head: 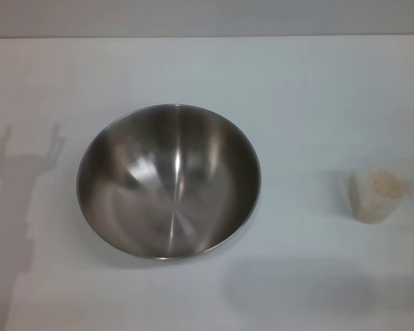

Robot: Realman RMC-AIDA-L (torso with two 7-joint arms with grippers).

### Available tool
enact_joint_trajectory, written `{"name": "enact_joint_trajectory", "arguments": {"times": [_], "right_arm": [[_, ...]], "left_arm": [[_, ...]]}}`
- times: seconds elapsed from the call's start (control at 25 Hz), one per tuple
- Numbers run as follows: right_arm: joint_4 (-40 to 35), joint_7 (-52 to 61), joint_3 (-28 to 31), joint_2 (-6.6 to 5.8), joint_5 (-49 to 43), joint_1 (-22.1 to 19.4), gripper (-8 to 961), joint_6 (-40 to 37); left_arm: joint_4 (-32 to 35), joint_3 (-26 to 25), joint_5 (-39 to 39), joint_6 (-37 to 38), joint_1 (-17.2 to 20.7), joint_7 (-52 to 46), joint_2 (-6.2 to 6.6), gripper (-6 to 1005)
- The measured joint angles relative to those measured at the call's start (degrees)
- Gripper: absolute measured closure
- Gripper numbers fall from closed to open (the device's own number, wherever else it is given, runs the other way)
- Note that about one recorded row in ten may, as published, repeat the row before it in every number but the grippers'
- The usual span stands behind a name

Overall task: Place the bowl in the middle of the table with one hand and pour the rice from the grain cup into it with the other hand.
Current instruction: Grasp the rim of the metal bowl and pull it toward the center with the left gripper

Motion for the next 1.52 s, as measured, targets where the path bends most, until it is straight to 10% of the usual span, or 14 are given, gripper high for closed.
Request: {"name": "enact_joint_trajectory", "arguments": {"times": [0.32, 0.6, 0.96, 1.52], "right_arm": [[0.31, -0.04, 0.02, -0.09, 0.00, 0.05, 111, 0.15], [0.89, -0.03, 0.00, -0.05, -0.18, -0.06, 112, 0.51], [1.36, 0.17, 0.00, 0.00, -0.19, -0.19, 111, 0.59], [1.41, 0.21, 0.36, -0.05, -0.02, 0.79, 113, 0.71]], "left_arm": [[-10.35, -1.19, 0.09, -10.85, 2.71, 4.36, 3.01, 137], [-40.48, -14.18, 7.38, -41.12, 11.81, 16.87, 6.30, 136], [-56.15, -28.18, 15.34, -74.10, 12.06, 16.68, 3.35, 135], [-67.36, -50.80, 15.01, -123.43, -2.01, 19.74, -0.35, 134]]}}
